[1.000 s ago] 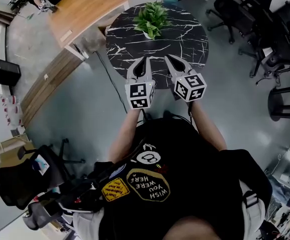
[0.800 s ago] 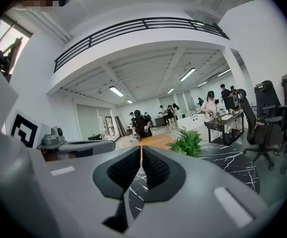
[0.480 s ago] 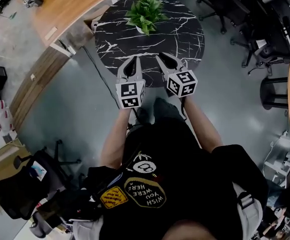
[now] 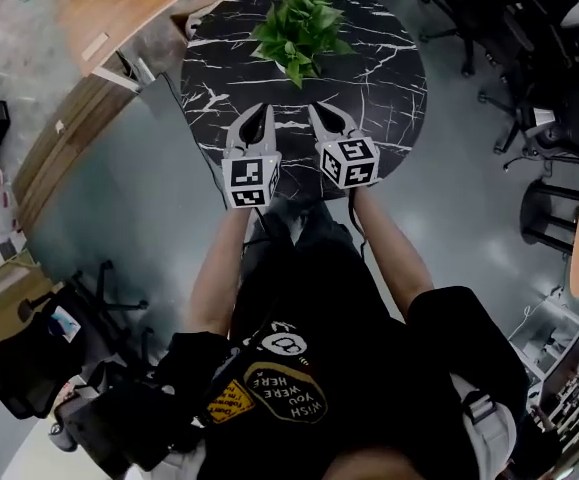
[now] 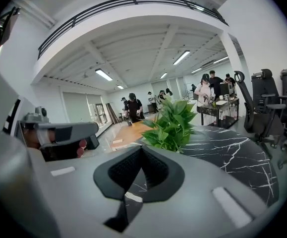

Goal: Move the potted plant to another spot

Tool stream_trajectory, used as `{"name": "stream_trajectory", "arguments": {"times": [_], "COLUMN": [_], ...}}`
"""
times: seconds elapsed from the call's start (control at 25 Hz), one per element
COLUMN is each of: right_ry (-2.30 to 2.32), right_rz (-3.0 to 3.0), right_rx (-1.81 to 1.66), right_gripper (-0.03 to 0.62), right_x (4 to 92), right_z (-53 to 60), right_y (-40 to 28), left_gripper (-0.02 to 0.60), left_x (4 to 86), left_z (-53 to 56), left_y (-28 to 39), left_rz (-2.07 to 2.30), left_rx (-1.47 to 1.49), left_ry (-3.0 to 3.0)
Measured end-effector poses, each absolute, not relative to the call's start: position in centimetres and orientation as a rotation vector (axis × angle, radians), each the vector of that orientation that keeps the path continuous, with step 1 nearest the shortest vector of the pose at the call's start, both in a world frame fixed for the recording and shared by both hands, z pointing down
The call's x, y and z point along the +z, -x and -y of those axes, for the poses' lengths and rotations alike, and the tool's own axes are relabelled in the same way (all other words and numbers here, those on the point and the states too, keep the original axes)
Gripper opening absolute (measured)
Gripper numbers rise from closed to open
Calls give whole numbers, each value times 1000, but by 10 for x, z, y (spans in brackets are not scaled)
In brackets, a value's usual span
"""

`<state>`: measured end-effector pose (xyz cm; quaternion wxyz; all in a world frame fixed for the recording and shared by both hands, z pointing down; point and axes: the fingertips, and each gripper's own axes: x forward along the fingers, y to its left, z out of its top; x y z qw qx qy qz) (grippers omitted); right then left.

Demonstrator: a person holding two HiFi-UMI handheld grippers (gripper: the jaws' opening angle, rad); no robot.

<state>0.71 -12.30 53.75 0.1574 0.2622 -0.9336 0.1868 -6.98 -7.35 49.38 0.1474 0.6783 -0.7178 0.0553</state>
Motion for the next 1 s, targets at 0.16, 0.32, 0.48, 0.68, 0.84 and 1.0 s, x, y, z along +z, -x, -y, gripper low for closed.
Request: {"name": "stream_trajectory", "arguments": {"times": [0.16,0.32,0.48,0.68,0.84,1.0], "right_ry": [-749,-790,-781,-818,-865,-905], "right_rz": [2634,2566,2555,2567,2599,2589], "right_rx": [497,450,442,331,316,293], "right_gripper": [2,2,151,345,458,450], "right_x": [594,662,694,715,719,720], "right_z": [159,180,195,225,257,272], "right_y": [7,15,37,64,88,101], "left_gripper": [5,5,5,4,5,5], "left_x": [516,548,584,607,609,614], "left_z": [104,118,120,125,133,132], "left_y": [98,111,110,119,127,131], "left_rz": [2103,2103,2049,2013,2005,1995], "left_rx": [154,199,225,227,222,220], "left_ry": [-1870,-1850,-1838,-1815,-1821,-1811]}}
